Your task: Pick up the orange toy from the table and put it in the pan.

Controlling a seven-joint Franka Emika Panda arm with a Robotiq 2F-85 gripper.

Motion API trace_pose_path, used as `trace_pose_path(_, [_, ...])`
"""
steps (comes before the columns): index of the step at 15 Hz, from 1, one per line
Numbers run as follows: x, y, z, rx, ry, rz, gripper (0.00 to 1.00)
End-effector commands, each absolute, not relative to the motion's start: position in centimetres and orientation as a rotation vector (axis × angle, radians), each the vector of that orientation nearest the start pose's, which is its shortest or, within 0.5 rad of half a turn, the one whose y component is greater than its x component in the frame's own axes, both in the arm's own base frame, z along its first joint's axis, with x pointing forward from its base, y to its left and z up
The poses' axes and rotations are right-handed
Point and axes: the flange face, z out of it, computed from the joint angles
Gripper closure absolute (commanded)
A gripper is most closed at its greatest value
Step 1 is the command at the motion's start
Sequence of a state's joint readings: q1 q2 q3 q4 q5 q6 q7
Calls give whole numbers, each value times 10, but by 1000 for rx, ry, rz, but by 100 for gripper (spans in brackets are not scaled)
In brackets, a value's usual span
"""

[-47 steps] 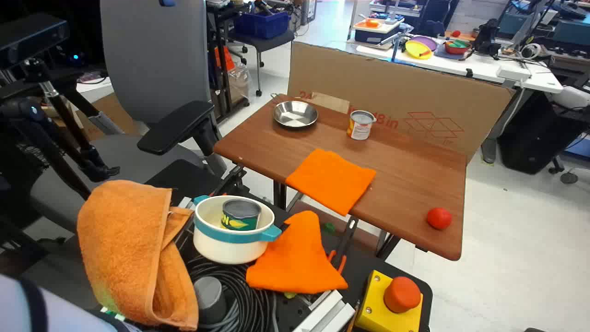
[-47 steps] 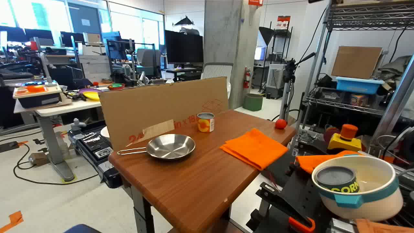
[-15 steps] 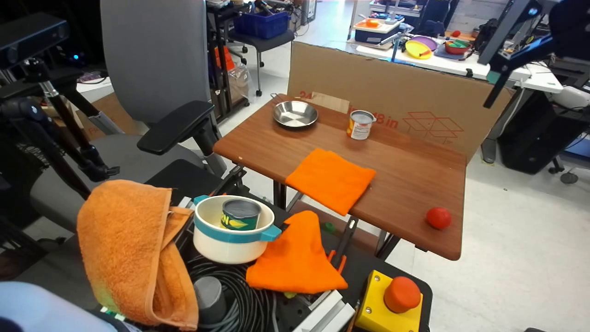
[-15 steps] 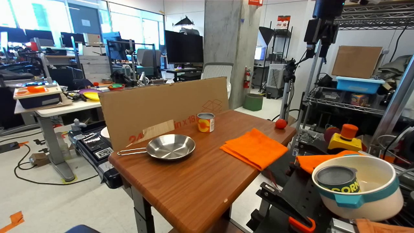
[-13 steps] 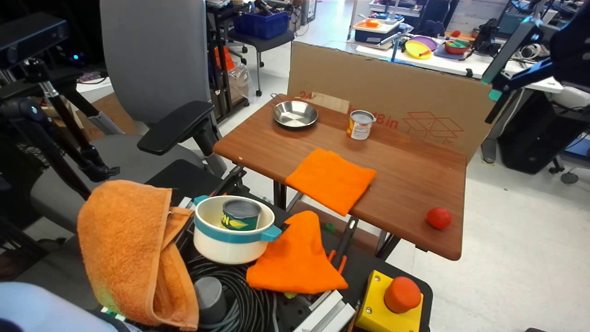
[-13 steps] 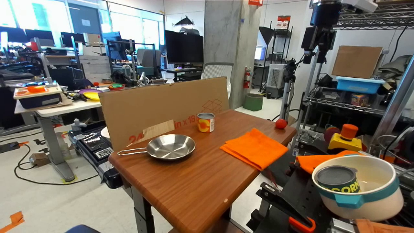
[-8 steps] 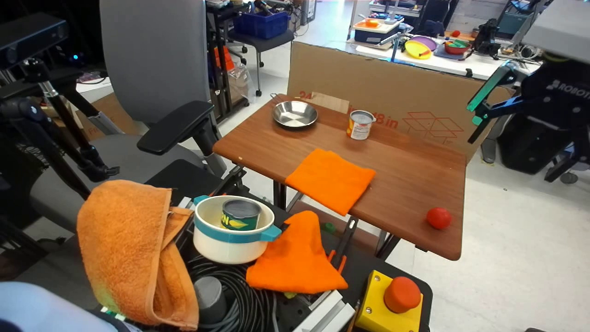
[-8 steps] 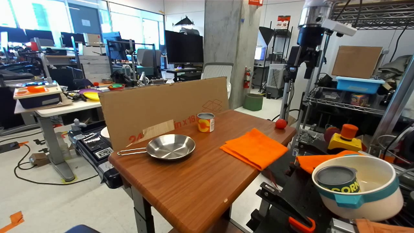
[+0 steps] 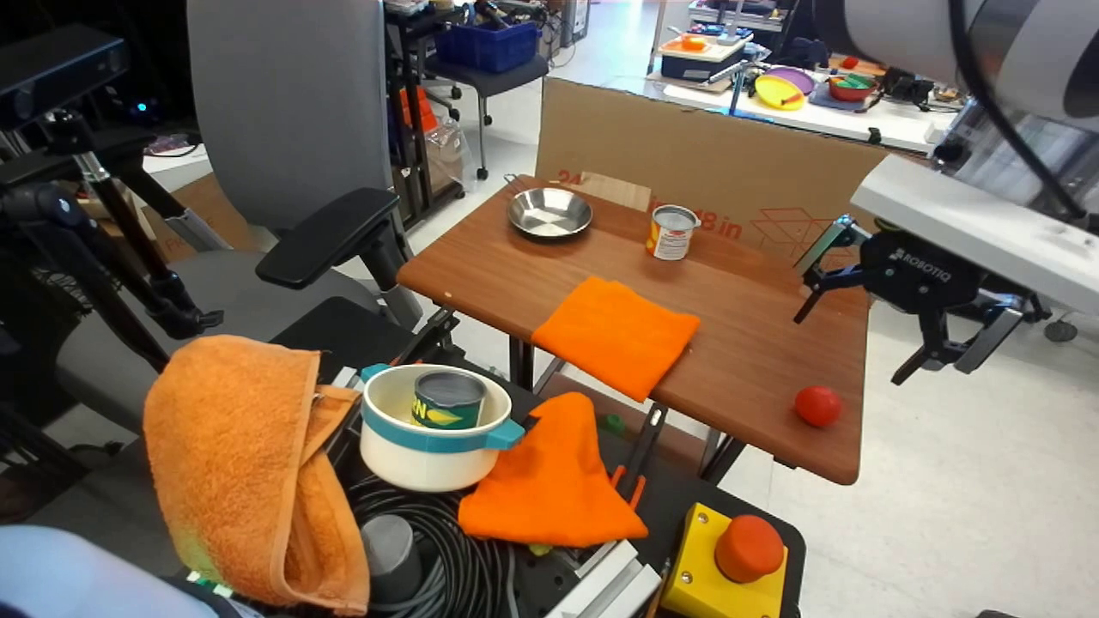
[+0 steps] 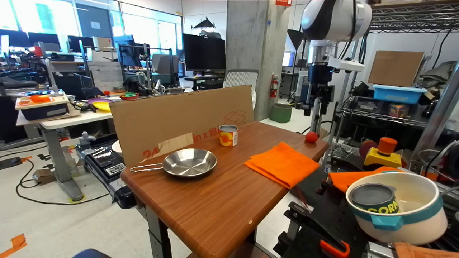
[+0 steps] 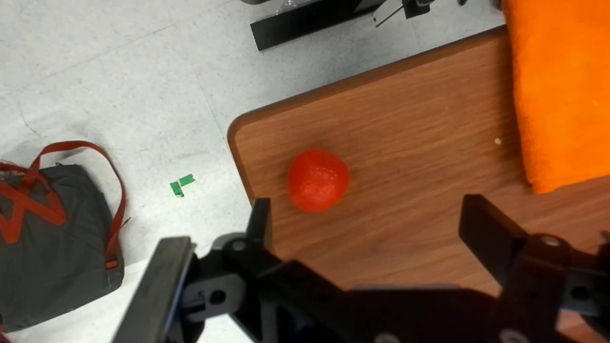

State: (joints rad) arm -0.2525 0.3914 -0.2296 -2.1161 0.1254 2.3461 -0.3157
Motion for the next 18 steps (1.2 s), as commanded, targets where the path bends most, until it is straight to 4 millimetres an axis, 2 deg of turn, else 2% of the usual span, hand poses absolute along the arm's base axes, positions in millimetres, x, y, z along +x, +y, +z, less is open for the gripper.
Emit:
trace_pose_path(1, [515,-265,184,-3063,374,279,0])
trace_pose_path(8, [522,-266,135,-3092,372,406,0])
trace_pose_path(9, [523,-265,131,-3097,374,420,25])
trace_pose_path(11, [524,-263,126,-3109,352,446,34])
trace_pose_path(14, [526,-259,130,-3119,301,456,58])
trace_pose_path(17, [533,-243,145,-3106,249,447,79])
trace_pose_path(18, [536,-232,153,-3095,221,434,79])
